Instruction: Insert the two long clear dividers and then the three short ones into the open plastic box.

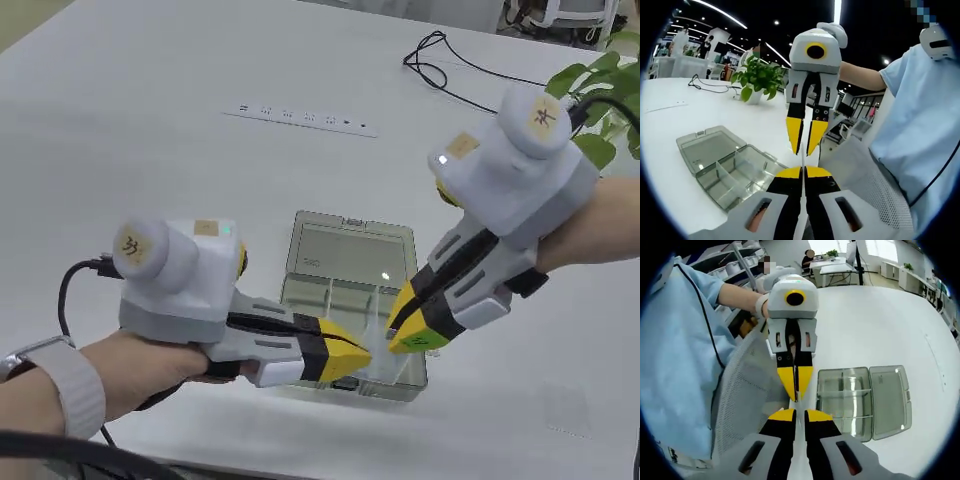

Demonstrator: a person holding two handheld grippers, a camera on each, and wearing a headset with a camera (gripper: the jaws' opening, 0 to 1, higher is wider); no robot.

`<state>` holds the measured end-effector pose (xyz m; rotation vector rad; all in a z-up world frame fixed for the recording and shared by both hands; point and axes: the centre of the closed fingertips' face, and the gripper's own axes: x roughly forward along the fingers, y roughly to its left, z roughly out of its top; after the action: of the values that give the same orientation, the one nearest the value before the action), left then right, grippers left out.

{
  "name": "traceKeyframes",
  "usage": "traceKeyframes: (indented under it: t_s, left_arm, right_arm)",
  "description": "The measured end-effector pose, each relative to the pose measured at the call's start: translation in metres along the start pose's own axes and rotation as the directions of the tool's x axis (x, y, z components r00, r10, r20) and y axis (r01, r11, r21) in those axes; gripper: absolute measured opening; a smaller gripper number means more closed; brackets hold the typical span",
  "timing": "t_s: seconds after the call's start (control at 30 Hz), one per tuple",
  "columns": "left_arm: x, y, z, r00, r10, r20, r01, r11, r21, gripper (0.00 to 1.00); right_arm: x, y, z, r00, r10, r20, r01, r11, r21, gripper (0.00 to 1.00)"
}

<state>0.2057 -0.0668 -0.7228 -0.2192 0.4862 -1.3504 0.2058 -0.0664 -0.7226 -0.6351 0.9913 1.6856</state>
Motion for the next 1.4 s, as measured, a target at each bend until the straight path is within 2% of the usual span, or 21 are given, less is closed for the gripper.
traceKeyframes:
  t_s: [0.17, 0.3, 0.6, 0.73, 1.13, 1.2, 1.33, 1.37, 1.4]
  left_arm:
    - [0.001, -0.003, -0.002, 0.9999, -0.009, -0.013, 0.009, 1.000, 0.020, 0.00]
    - [0.002, -0.004, -0.003, 0.9995, -0.017, -0.025, 0.018, 1.000, 0.024, 0.00]
    - [0.001, -0.002, -0.004, 0.9991, -0.016, -0.040, 0.018, 0.999, 0.045, 0.00]
    - [0.001, -0.001, -0.004, 0.9988, -0.003, -0.050, 0.006, 0.999, 0.049, 0.00]
    - [-0.002, 0.007, -0.005, 0.9976, 0.051, -0.047, -0.047, 0.996, 0.075, 0.00]
    - [-0.004, 0.012, -0.008, 0.9952, 0.077, -0.061, -0.073, 0.995, 0.064, 0.07]
    - [-0.011, 0.021, -0.011, 0.9892, 0.133, -0.061, -0.128, 0.988, 0.089, 0.21]
    - [-0.012, 0.023, -0.012, 0.9871, 0.147, -0.063, -0.140, 0.985, 0.100, 0.24]
    - [-0.015, 0.027, -0.014, 0.9812, 0.177, -0.077, -0.167, 0.979, 0.116, 0.30]
  right_arm:
    - [0.002, 0.005, 0.000, 0.9997, 0.023, -0.008, -0.023, 1.000, -0.009, 0.03]
    - [0.002, 0.006, -0.001, 0.9990, 0.037, -0.026, -0.037, 0.999, 0.020, 0.02]
    - [0.004, 0.006, 0.000, 0.9979, 0.035, -0.054, -0.033, 0.999, 0.029, 0.02]
    - [0.004, 0.004, 0.000, 0.9964, 0.022, -0.082, -0.021, 1.000, 0.008, 0.02]
    - [0.006, -0.002, 0.003, 0.9939, 0.012, -0.109, -0.012, 1.000, 0.005, 0.02]
    - [0.006, -0.005, 0.003, 0.9935, -0.003, -0.114, 0.003, 1.000, -0.004, 0.02]
    - [0.003, -0.018, 0.001, 0.9900, -0.047, -0.133, 0.047, 0.999, -0.003, 0.02]
    - [0.002, -0.022, 0.000, 0.9879, -0.062, -0.142, 0.062, 0.998, -0.002, 0.02]
    - [0.002, -0.028, -0.002, 0.9848, -0.079, -0.154, 0.080, 0.997, -0.006, 0.02]
